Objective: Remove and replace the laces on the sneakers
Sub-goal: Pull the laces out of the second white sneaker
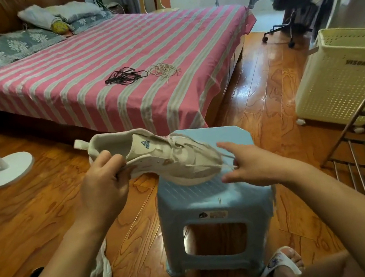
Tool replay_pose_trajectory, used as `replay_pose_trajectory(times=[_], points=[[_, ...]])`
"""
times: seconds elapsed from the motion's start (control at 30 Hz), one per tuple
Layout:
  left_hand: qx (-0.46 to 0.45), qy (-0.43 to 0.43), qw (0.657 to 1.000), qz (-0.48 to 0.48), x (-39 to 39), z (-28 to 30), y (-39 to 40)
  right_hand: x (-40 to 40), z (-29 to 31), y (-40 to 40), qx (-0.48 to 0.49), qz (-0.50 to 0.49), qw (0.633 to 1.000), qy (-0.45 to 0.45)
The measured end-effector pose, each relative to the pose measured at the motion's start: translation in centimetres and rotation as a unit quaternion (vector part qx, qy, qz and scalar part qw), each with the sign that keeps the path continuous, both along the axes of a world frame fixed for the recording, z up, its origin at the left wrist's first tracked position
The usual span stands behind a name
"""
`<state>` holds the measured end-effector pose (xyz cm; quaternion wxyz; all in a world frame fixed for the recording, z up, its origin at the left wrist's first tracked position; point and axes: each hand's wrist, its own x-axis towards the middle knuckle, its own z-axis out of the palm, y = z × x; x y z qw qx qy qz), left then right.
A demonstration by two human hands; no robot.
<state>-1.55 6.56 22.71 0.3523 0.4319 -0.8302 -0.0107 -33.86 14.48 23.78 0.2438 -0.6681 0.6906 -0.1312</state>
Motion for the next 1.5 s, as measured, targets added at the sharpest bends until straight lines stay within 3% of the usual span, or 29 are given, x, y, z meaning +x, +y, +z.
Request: replay_pose_trajectory(times=[0.1, 0.2, 0.33, 0.43, 0.5, 0.57, 0.63, 0.77, 0.9, 1.07, 1.17, 1.23, 1.3, 1.4, 1.43, 1.5], points=[[-0.023, -0.029, 0.999, 0.014, 0.5, -0.1, -0.4, 0.2, 0.6, 0.2, -0.029, 0.026, 0.998, -0.052], [0.016, 0.000, 0.999, 0.049, 1.7, -0.5, -1.5, -0.1, 0.9, 0.3, -0.074, 0.019, 0.994, -0.081], [0.065, 0.018, 0.993, 0.097, 4.2, -1.2, -3.0, -4.6, -0.2, -0.3, -0.177, -0.137, 0.967, -0.121], [0.085, 0.008, 0.993, 0.083, 3.2, -1.6, -2.5, -6.2, -1.8, -0.4, -0.213, -0.229, 0.949, -0.037], [0.087, 0.011, 0.993, 0.072, 2.3, -1.9, -2.2, -5.9, -2.3, -0.4, -0.172, -0.243, 0.952, -0.069], [0.061, 0.009, 0.995, 0.077, 2.1, -1.9, -2.2, -5.3, -1.3, -0.1, -0.048, -0.230, 0.940, -0.249], [0.031, 0.023, 0.993, 0.115, 2.5, -1.5, -2.1, -5.3, -0.2, 0.3, 0.055, -0.201, 0.916, -0.343], [-0.007, 0.026, 0.984, 0.175, 3.9, -0.8, -2.3, -5.2, -0.1, 0.3, 0.004, -0.195, 0.943, -0.269], [0.022, 0.002, 0.977, 0.210, 5.2, -1.6, -2.9, -4.8, -1.2, 0.0, 0.043, -0.201, 0.897, -0.392], [0.071, 0.076, 0.956, 0.273, 5.1, -1.5, -2.9, -4.5, -1.4, 0.1, 0.078, -0.190, 0.930, -0.307], [0.089, 0.095, 0.940, 0.314, 5.2, -1.2, -2.8, -4.6, -1.7, -0.3, -0.042, -0.280, 0.937, -0.203], [0.102, 0.095, 0.932, 0.334, 6.0, -1.3, -2.8, -7.2, -2.3, -0.3, -0.098, -0.404, 0.898, -0.145], [0.106, 0.082, 0.934, 0.330, 6.6, -1.4, -2.8, -10.0, -3.1, 0.6, -0.073, -0.489, 0.867, -0.066], [0.074, 0.022, 0.963, 0.257, 5.8, -1.3, -2.7, -9.4, -4.1, 0.7, 0.055, -0.414, 0.898, 0.137], [0.057, 0.015, 0.973, 0.225, 5.1, -1.1, -2.6, -8.0, -4.0, 0.3, 0.059, -0.366, 0.909, 0.192], [0.023, 0.022, 0.985, 0.172, 3.5, -0.3, -2.2, -4.8, -3.0, -1.0, -0.046, -0.253, 0.943, 0.210]])
